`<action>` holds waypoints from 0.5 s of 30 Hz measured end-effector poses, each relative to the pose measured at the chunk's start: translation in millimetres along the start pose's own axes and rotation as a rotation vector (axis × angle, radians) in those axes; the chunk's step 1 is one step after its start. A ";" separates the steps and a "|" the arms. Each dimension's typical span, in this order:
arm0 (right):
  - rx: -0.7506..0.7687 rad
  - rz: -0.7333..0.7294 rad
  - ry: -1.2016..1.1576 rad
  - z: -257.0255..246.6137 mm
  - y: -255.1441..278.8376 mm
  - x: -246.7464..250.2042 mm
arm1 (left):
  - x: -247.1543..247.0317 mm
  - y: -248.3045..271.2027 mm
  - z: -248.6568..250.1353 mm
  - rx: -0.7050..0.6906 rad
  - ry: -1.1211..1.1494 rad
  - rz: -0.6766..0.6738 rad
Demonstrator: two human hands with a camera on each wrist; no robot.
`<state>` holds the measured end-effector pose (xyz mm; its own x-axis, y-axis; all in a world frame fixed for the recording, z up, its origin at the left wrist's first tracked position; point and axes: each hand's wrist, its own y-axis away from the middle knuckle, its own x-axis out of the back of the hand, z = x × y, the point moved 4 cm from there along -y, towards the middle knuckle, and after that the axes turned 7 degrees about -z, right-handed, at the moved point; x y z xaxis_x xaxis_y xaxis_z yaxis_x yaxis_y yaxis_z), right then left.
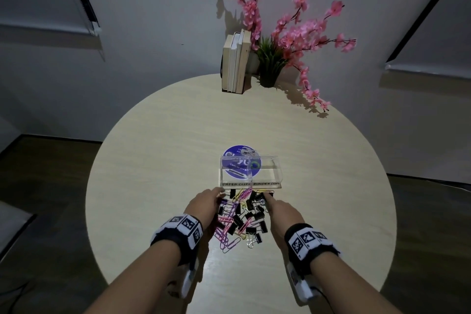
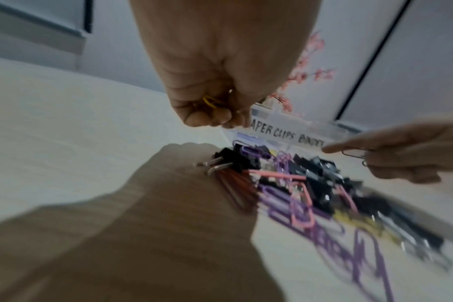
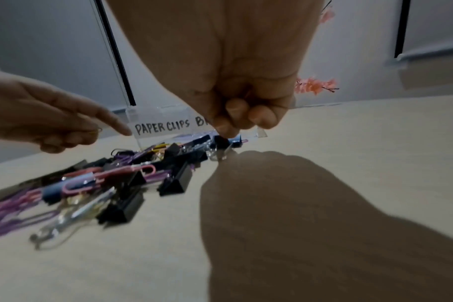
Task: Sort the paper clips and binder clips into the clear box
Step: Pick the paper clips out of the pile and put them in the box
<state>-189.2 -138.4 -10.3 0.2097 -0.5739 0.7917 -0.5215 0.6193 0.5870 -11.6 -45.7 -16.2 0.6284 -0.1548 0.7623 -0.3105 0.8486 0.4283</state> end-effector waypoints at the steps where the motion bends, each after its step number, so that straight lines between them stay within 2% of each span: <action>1: -0.015 -0.020 0.032 2.7 2.3 -5.1 | -4.4 3.9 1.6 -0.024 -0.104 -0.039; 3: -0.030 -0.026 0.057 8.5 11.1 -17.7 | -9.4 11.7 1.5 -0.061 -0.259 -0.055; 5: -0.017 0.021 0.045 12.5 22.9 -24.6 | -8.9 16.9 -2.2 -0.072 -0.306 -0.018; 9: 0.011 0.153 -0.019 16.0 24.3 -6.1 | 1.0 11.9 5.7 -0.111 -0.378 0.059; 15: -0.009 0.053 0.071 9.5 2.8 6.1 | -10.1 -11.2 43.7 -0.147 -0.555 -0.045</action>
<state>-197.3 -145.3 -5.4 0.2406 -0.5008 0.8314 -0.5258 0.6528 0.5454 -45.6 -75.7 -7.5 0.1584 -0.4008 0.9024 -0.1652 0.8902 0.4245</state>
